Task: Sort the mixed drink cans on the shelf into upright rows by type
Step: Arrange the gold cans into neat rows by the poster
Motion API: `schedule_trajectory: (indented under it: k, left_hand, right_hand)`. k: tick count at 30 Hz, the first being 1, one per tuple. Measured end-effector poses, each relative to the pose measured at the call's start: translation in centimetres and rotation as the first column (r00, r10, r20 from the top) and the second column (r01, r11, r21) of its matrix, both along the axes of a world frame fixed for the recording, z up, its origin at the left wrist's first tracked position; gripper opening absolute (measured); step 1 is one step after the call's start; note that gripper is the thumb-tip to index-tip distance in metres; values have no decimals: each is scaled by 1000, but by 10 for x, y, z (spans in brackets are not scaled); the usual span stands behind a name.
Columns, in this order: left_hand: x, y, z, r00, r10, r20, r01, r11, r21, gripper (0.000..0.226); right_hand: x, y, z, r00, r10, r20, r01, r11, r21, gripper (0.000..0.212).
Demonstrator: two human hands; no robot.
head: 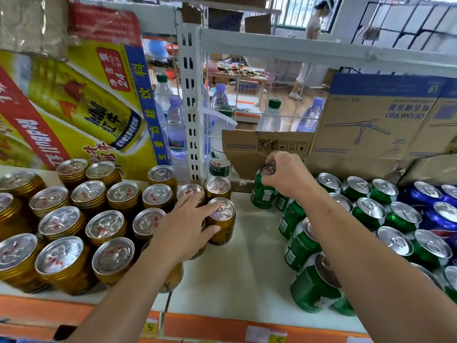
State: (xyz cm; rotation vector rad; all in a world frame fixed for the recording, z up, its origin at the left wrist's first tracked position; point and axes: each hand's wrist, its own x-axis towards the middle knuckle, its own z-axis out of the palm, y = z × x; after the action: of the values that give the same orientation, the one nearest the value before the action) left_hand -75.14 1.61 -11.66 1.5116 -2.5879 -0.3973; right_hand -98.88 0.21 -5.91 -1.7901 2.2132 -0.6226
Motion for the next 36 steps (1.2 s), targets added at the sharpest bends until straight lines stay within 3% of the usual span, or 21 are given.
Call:
schedule_trajectory:
  k: [11, 17, 19, 22, 25, 30, 34, 36]
  left_hand:
    - [0, 0, -2, 1000, -2, -21, 2, 1000, -11, 57]
    - [0, 2, 0, 999, 7, -47, -8, 1000, -12, 58]
    - [0, 2, 1, 997, 5, -80, -6, 1000, -11, 60]
    - [2, 2, 3, 992, 3, -126, -5, 1000, -21, 65]
    - [11, 4, 9, 992, 66, -112, -72, 996, -51, 71]
    - [27, 10, 19, 978, 148, 144, -133, 986, -104, 72]
    - [29, 8, 14, 981, 161, 107, -155, 986, -61, 68]
    - [30, 9, 6, 982, 170, 77, -168, 985, -31, 71]
  right_hand:
    - [-3, -6, -9, 991, 1, -137, 8, 997, 71, 23]
    - [11, -2, -7, 963, 9, -269, 5, 999, 51, 28]
    - [23, 3, -2, 976, 63, -210, -58, 998, 34, 32]
    - [44, 14, 6, 969, 245, -18, -240, 958, 159, 35]
    - [61, 21, 0, 921, 386, -43, -346, 866, 362, 36]
    - [82, 26, -15, 936, 346, -68, -294, 872, 390, 39]
    - [88, 31, -25, 950, 286, -128, -233, 918, 322, 54]
    - [88, 34, -29, 965, 248, -79, -215, 931, 297, 58]
